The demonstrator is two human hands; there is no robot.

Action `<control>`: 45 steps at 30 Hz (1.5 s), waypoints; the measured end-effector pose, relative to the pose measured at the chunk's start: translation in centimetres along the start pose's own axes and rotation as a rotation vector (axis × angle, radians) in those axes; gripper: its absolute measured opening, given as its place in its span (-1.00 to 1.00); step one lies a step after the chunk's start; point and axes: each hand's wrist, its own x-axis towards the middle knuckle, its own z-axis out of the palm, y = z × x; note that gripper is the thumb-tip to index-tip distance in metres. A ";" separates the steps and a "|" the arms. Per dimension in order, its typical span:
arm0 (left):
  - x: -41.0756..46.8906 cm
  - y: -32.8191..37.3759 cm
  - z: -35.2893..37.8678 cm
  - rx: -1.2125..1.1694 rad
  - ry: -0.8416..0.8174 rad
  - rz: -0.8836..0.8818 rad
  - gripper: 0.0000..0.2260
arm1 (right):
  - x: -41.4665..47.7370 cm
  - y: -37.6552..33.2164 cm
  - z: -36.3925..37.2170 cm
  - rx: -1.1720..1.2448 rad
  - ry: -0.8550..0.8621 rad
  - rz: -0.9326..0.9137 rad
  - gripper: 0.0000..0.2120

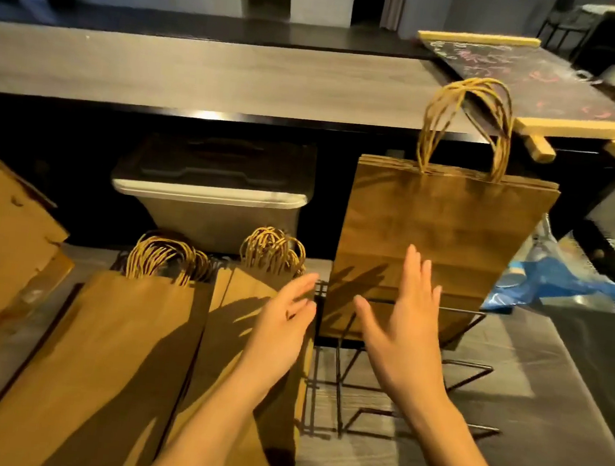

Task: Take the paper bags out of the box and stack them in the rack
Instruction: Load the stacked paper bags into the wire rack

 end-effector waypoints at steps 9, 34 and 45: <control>-5.8 -6.3 -11.9 0.163 0.416 -0.102 -0.80 | -5.1 -8.9 7.7 0.166 -0.487 -0.215 -0.33; -10.4 -12.1 -22.5 0.638 0.881 -0.297 -0.65 | -10.9 -16.5 20.4 0.358 -1.049 0.200 -0.16; -14.4 -10.8 -24.4 0.298 1.037 0.040 -0.86 | -8.9 -16.1 18.5 0.812 -0.768 0.389 -0.27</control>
